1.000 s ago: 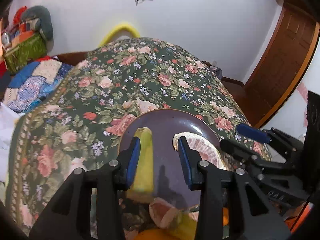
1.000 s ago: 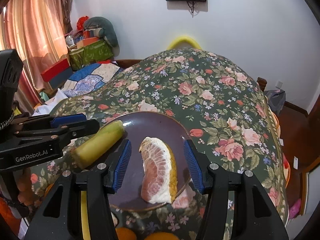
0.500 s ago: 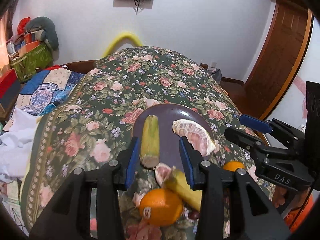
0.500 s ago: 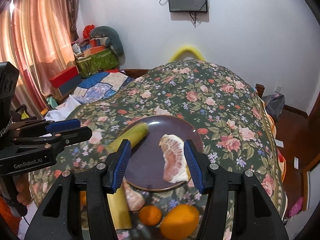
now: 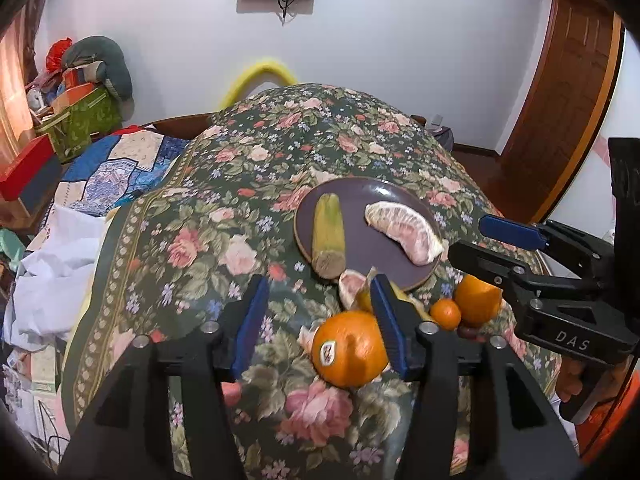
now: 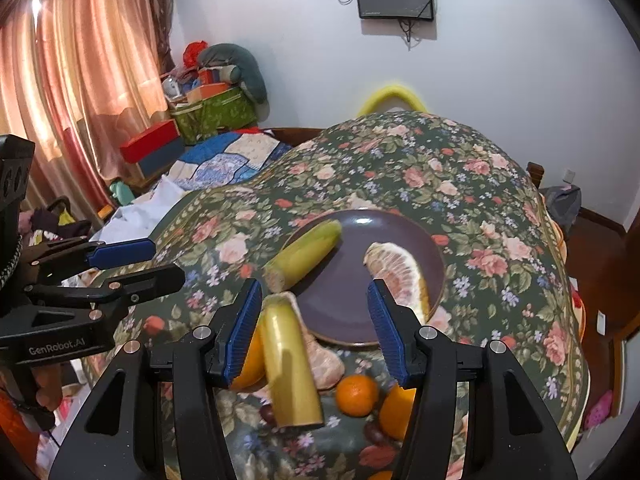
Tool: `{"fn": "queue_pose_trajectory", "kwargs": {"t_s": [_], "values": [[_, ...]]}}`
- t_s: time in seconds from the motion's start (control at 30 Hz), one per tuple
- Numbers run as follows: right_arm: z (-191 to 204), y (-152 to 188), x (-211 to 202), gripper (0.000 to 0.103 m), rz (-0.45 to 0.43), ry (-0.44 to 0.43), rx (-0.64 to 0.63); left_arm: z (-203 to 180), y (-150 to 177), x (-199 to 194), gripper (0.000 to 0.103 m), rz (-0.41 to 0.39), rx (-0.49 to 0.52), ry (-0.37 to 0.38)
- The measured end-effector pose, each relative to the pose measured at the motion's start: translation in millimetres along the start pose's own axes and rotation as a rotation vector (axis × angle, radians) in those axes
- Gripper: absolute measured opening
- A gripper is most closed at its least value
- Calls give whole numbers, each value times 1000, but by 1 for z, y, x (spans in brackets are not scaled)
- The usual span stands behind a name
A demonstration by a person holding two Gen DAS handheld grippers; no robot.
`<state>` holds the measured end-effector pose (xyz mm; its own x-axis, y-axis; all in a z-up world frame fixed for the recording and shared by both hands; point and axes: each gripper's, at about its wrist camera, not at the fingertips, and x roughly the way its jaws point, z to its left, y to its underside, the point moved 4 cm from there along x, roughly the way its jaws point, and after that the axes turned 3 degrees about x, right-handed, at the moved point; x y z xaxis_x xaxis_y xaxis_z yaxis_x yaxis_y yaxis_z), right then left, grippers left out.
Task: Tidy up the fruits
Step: 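Lower the stalk piece onto the plate and open the left tool while the right tool releases the pomelo segment, then grasp the Dole-stickered orange with the left tool while the right tool grasps the second stalk piece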
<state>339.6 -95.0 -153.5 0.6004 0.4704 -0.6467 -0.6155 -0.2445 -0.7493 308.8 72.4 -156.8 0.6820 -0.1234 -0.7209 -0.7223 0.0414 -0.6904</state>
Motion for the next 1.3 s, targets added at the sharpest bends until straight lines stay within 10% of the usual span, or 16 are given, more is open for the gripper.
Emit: {"fn": "queue_pose_trajectory", "kwargs": {"t_s": [0.7,1.3], "values": [[17,37,54,51,145,-52,-3,19,41,23,63,87,-10,-26],[3,29,44,7,118,-80,13,-5,45,50,70,143,-8,23]]}}
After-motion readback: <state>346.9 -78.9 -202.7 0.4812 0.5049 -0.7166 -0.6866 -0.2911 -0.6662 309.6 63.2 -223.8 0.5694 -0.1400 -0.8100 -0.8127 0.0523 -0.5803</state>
